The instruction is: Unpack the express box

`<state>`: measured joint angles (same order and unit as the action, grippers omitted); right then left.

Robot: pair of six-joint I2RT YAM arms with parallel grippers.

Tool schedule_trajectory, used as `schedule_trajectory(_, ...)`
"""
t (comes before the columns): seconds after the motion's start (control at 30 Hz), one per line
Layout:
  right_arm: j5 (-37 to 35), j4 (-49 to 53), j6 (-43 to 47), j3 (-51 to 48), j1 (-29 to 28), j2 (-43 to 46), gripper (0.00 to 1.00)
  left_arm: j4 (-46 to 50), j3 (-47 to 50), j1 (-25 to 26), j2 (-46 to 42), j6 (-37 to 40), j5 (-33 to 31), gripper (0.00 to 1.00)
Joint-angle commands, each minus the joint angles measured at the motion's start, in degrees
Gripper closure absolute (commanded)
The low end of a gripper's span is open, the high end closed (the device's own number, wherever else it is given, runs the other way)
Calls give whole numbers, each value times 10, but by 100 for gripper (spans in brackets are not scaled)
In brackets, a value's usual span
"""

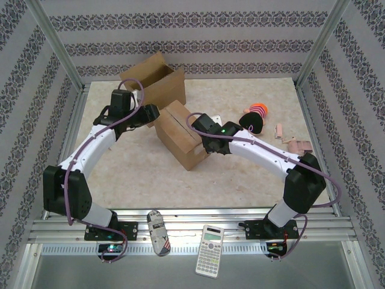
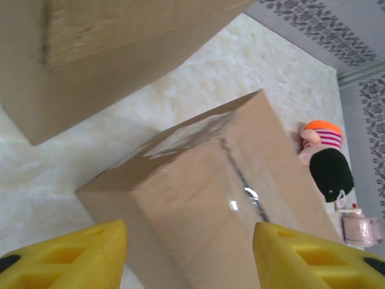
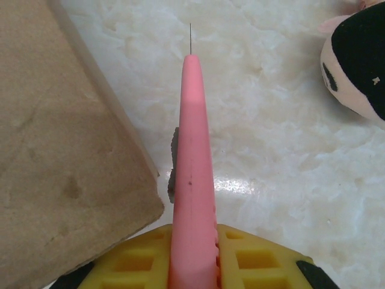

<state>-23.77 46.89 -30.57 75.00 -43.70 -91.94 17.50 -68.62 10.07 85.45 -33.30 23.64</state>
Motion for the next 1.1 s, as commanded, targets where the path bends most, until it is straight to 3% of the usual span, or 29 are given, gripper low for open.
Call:
schedule_trajectory(0.0, 6, -11, 11, 17, 3, -5, 100, -8, -36, 14, 37, 20, 17, 41)
schedule_trajectory(0.3, 14, -15, 10, 14, 7, -10, 100, 14, -92, 40, 104, 125, -97, 40)
schedule_trajectory(0.5, 20, -19, 9, 27, 11, -24, 100, 23, -95, 50, 122, 135, -81, 41)
schedule_trajectory(0.67, 26, -19, 4, 43, 11, -38, 100, 28, -69, 66, 94, 149, -114, 40)
schedule_trajectory(1.07, 48, -35, -6, 90, 14, -80, 100, 131, -38, 87, 29, 146, -109, 40)
